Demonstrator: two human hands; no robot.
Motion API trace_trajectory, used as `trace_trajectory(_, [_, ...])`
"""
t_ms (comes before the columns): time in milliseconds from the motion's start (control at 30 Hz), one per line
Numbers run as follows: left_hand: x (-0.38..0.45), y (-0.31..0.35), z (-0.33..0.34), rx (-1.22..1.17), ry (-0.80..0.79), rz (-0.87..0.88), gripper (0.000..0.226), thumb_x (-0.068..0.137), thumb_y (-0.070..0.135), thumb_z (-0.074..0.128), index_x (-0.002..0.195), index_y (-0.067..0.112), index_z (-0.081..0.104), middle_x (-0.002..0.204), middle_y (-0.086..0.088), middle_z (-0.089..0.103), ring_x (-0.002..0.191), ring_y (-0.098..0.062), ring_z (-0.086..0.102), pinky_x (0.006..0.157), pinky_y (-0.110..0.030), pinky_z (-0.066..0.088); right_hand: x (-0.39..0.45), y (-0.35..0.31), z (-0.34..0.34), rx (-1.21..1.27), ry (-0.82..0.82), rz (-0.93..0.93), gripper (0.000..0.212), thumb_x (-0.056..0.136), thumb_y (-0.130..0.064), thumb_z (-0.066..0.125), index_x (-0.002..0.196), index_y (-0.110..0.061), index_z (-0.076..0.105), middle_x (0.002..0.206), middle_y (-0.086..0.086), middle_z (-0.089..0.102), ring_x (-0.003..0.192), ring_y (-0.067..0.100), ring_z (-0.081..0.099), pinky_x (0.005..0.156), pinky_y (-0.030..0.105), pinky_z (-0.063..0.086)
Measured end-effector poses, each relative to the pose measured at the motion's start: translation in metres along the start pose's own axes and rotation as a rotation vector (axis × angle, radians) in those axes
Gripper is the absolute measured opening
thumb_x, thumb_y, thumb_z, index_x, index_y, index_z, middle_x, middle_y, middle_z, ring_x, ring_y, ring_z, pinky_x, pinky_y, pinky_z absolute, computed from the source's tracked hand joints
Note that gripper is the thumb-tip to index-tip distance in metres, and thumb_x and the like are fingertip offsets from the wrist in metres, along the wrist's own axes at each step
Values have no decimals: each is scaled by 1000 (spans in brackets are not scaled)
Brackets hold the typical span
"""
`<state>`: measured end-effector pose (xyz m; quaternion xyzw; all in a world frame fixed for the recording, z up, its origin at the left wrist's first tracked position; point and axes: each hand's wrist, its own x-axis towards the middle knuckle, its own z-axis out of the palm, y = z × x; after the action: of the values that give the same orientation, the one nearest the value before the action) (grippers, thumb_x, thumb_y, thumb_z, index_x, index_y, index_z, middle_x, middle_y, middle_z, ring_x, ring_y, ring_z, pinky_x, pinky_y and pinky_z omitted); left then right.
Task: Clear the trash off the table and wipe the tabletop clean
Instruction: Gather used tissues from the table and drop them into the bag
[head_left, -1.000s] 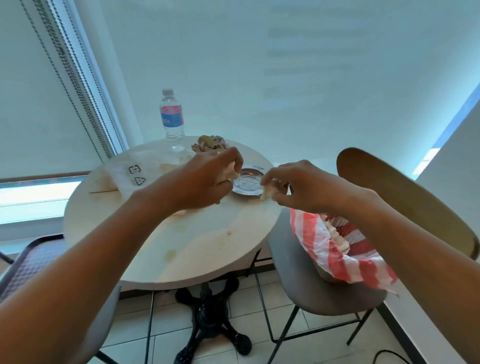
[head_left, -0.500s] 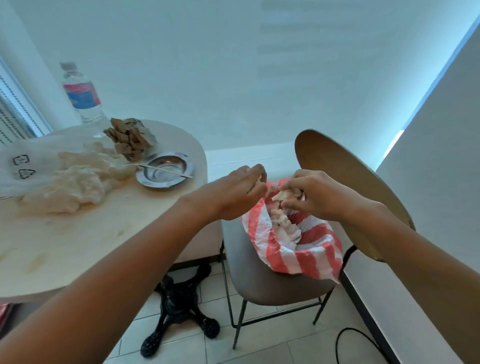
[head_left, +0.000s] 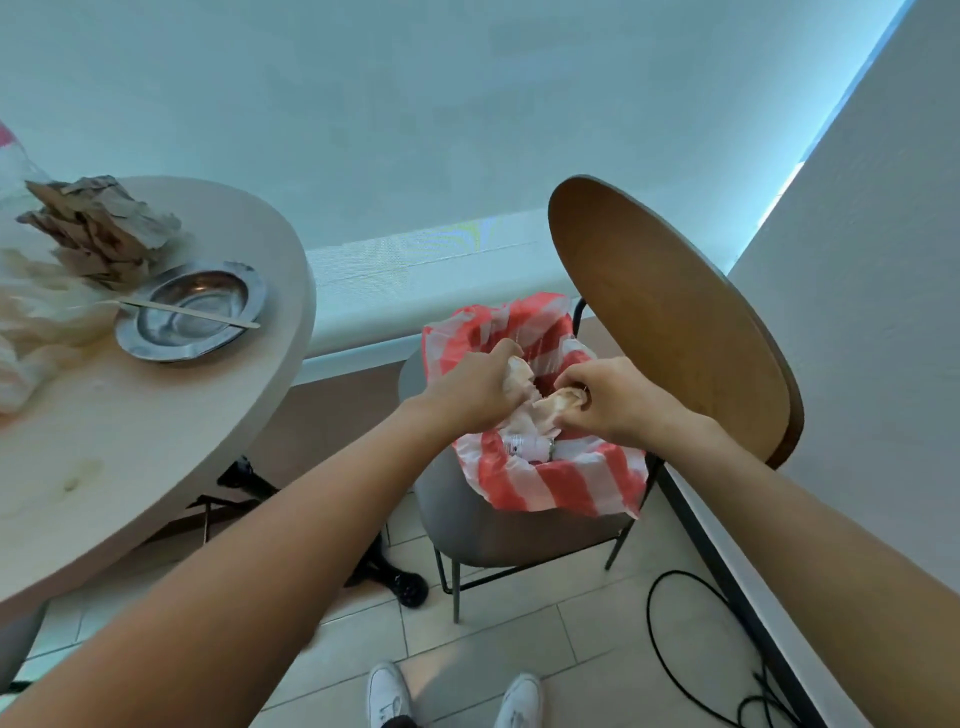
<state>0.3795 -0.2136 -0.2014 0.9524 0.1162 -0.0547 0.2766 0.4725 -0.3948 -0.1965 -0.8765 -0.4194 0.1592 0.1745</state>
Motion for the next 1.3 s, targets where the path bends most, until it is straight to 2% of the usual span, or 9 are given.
trace_trajectory(100, [11,-6,8,-20,-10,35,64,94,37,61,148,18,33,117,-10,64,117,-28,56,95,-33,41,4,7,8,-8,-14,21,54,87,-37,77,133,-14,62,119,2,68,97,13,66,85,31,59])
trace_trajectory(167, [14,-10,10,-30,-3,64,68,94,38,62,151,19,31,134,-12,57,126,-27,51,102,-32,37,6,9,10,-30,-14,22,60,88,-42,75,139,-16,58,128,2,65,108,16,64,92,34,57])
trace_trajectory(267, [14,-13,10,-54,21,111,64,95,35,60,151,20,33,133,-11,57,123,-25,52,98,-28,36,8,10,10,-58,2,18,61,89,-44,73,141,-17,56,132,2,64,117,19,61,97,39,56])
trace_trajectory(400, [14,-18,3,-24,1,137,53,95,34,59,143,18,44,135,-8,56,125,-22,51,102,-29,37,10,8,5,-91,-1,24,59,90,-44,71,140,-17,56,134,3,63,121,20,59,99,42,54])
trace_trajectory(500, [11,-19,-6,-10,19,136,43,95,38,58,134,19,53,131,-4,57,122,-19,53,102,-32,41,11,1,-2,-87,-1,19,56,91,-43,70,139,-17,58,135,2,63,121,19,59,100,40,53])
trace_trajectory(633, [-4,-10,-29,14,107,160,35,96,35,58,127,19,59,125,1,59,117,-13,53,95,-23,38,13,-12,-17,-98,-2,-39,48,92,-46,68,134,-23,61,130,-4,65,113,12,62,95,32,55])
trace_trajectory(767, [-31,1,-56,13,232,169,27,95,35,60,118,21,63,116,2,62,108,-14,57,94,-27,43,15,-32,-38,-136,-18,-91,59,90,-55,66,141,-27,55,139,-5,58,117,13,60,98,30,51])
trace_trajectory(933, [-73,10,-89,45,376,111,31,95,44,58,121,27,62,124,6,61,117,-13,54,99,-33,43,14,-71,-65,-137,-17,-193,64,88,-65,60,143,-33,51,141,-9,54,119,12,58,101,40,51])
trace_trajectory(1300, [-176,-23,-144,137,594,-35,36,95,49,56,126,31,59,129,12,58,122,-5,50,101,-34,45,18,-188,-73,-160,37,-440,70,85,-75,51,145,-40,43,150,-15,46,136,10,45,109,38,42])
